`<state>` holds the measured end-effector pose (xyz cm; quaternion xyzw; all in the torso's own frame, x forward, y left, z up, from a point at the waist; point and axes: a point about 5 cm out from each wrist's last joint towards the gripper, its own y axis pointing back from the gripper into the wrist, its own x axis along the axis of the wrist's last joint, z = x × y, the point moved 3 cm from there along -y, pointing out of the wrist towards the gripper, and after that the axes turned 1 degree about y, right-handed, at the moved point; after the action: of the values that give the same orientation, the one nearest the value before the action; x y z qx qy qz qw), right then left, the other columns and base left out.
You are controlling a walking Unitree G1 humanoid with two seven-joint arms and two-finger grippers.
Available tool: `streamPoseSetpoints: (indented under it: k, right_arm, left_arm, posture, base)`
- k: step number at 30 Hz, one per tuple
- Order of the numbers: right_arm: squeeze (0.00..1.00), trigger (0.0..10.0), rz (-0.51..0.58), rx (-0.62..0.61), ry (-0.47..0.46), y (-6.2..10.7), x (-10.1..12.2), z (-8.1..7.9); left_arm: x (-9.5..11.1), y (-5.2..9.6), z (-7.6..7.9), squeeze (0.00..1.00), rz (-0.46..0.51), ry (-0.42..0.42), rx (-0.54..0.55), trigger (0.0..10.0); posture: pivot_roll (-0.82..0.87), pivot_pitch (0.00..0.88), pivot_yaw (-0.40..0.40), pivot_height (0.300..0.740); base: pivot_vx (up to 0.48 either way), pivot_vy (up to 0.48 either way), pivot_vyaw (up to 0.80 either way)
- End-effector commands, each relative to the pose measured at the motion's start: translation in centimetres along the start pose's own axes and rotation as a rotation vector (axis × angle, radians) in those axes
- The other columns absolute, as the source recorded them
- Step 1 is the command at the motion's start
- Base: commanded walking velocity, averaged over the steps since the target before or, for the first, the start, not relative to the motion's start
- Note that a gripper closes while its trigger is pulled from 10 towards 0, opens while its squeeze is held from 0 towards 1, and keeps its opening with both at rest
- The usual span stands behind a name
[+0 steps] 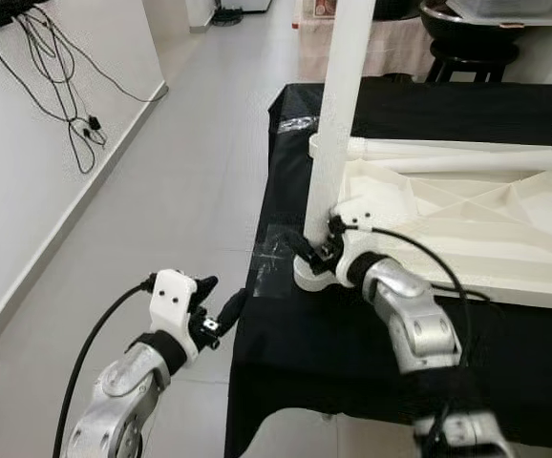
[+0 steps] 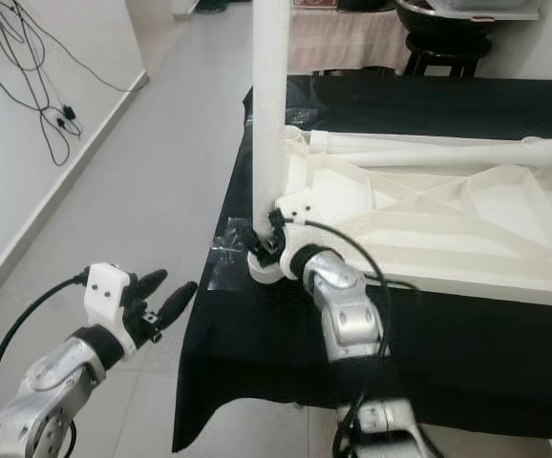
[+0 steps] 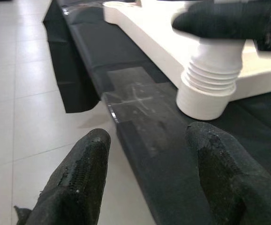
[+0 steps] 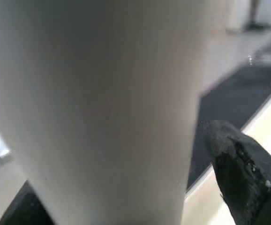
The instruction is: Building children table
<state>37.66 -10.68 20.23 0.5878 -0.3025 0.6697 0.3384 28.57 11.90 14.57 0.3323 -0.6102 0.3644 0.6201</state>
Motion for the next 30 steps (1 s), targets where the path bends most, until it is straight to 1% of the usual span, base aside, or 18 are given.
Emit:
streamPoseSetpoints:
  k: [1, 2, 3, 4, 5, 6, 8, 9, 10, 11, 16, 18, 21, 26, 27, 28, 29, 30]
  right_arm:
    - [0.00, 10.0, 0.017, 0.027, -0.016, -0.1, -0.1, -0.3]
    - [0.00, 10.0, 0.030, 0.197, 0.000, -0.5, 0.7, -1.0]
    - [0.00, 10.0, 0.030, 0.197, 0.000, -0.5, 0.7, -1.0]
    - [0.00, 10.0, 0.018, 0.352, 0.024, -0.6, 0.9, -1.6]
    - [0.00, 10.0, 0.000, 0.446, 0.034, -0.7, 0.9, -1.8]
    - [0.00, 8.7, -0.014, 0.493, 0.034, -0.8, 0.9, -1.8]
    - [0.00, 8.7, -0.021, 0.510, 0.031, -0.8, 1.0, -1.7]
    - [0.00, 2.5, -0.019, 0.513, 0.024, -1.0, 1.2, -1.5]
    - [0.00, 2.5, -0.019, 0.513, 0.024, -1.0, 1.2, -1.5]
    - [0.00, 0.0, -0.014, 0.524, 0.005, -1.1, 1.5, -1.1]
    - [0.00, 0.0, -0.011, 0.544, -0.003, -1.0, 1.7, -0.8]
    - [0.00, 0.0, -0.016, 0.531, 0.012, -0.7, 1.5, 0.2]
    - [0.00, 0.0, -0.017, 0.528, 0.014, -0.6, 1.5, 0.3]
    - [0.00, 0.0, -0.032, 0.402, 0.048, 0.3, 0.5, 1.2]
    - [0.00, 0.0, -0.048, 0.300, 0.031, 0.5, -0.2, 1.5]
    - [0.00, 0.0, -0.048, 0.300, 0.031, 0.5, -0.2, 1.5]
    - [0.00, 0.0, -0.089, 0.133, 0.027, 0.7, -1.3, 1.6]
    - [0.00, 0.0, -0.095, -0.140, -0.071, 1.3, -2.6, 1.2]
  left_arm:
    - [-0.3, 0.0, 0.0, 0.00, -0.007, -0.005, 0.005, 10.0]
    - [-0.3, 0.0, 0.2, 0.00, -0.007, -0.014, 0.003, 10.0]
    - [-0.3, 0.0, 0.2, 0.00, -0.007, -0.014, 0.003, 10.0]
    - [-0.3, 0.0, 0.3, 0.00, -0.007, -0.019, 0.002, 10.0]
    - [-0.4, 0.0, 0.4, 0.00, -0.007, -0.021, 0.001, 10.0]
    - [-0.4, 0.0, 0.4, 0.00, -0.006, -0.021, 0.002, 10.0]
    - [-0.4, 0.0, 0.4, 0.00, -0.006, -0.020, 0.002, 10.0]
    - [-0.4, 0.0, 0.4, 0.00, -0.005, -0.020, 0.003, 10.0]
    - [-0.4, 0.0, 0.4, 0.00, -0.005, -0.020, 0.003, 10.0]
    - [-0.4, 0.1, 0.5, 0.00, -0.004, -0.020, 0.005, 10.0]
    - [-0.5, 0.1, 0.5, 0.00, -0.003, -0.020, 0.005, 10.0]
    - [-0.5, 0.0, 0.5, 0.00, 0.001, -0.016, 0.007, 10.0]
    - [-0.5, 0.0, 0.5, 0.00, 0.001, -0.015, 0.007, 10.0]
    - [-0.5, 0.0, 0.5, 0.00, 0.003, -0.012, 0.006, 10.0]
    - [-0.5, 0.0, 0.5, 0.00, 0.004, -0.010, 0.006, 10.0]
    - [-0.5, 0.0, 0.5, 0.00, 0.004, -0.010, 0.006, 10.0]
    - [-0.6, 0.0, 0.6, 0.00, 0.003, -0.010, 0.006, 10.0]
    - [-0.6, 0.0, 0.5, 0.00, 0.002, -0.014, 0.007, 10.0]
  posture:
    - [-0.07, 0.151, 0.029, 0.740]
    - [-0.06, 0.153, 0.023, 0.740]
    - [-0.06, 0.153, 0.023, 0.740]
    - [-0.06, 0.154, 0.016, 0.740]
    - [-0.05, 0.156, 0.011, 0.740]
    - [-0.05, 0.158, 0.010, 0.740]
    - [-0.05, 0.158, 0.010, 0.740]
    - [-0.05, 0.159, 0.009, 0.740]
    - [-0.05, 0.159, 0.009, 0.740]
    - [-0.05, 0.161, 0.006, 0.740]
    - [-0.05, 0.161, 0.005, 0.740]
    - [-0.06, 0.164, 0.006, 0.740]
    - [-0.06, 0.164, 0.006, 0.740]
    - [-0.08, 0.172, 0.008, 0.740]
    - [-0.09, 0.170, -0.003, 0.740]
    - [-0.09, 0.170, -0.003, 0.740]
    - [-0.08, 0.167, -0.009, 0.740]
    - [-0.08, 0.163, -0.014, 0.740]
  base:
    - [0.000, 0.000, 0.00]
    - [0.000, 0.000, 0.00]
    - [0.000, 0.000, 0.00]
    - [0.000, 0.000, 0.00]
    - [0.000, 0.000, 0.00]
    - [0.000, 0.000, 0.00]
    - [0.000, 0.000, 0.00]
    - [0.000, 0.000, 0.00]
    - [0.000, 0.000, 0.00]
    - [0.000, 0.000, 0.00]
    - [0.000, 0.000, 0.00]
    - [0.000, 0.000, 0.00]
    - [0.000, 0.000, 0.00]
    - [0.000, 0.000, 0.00]
    - [0.000, 0.000, 0.00]
    - [0.000, 0.000, 0.00]
    - [0.000, 0.000, 0.00]
    - [0.000, 0.000, 0.00]
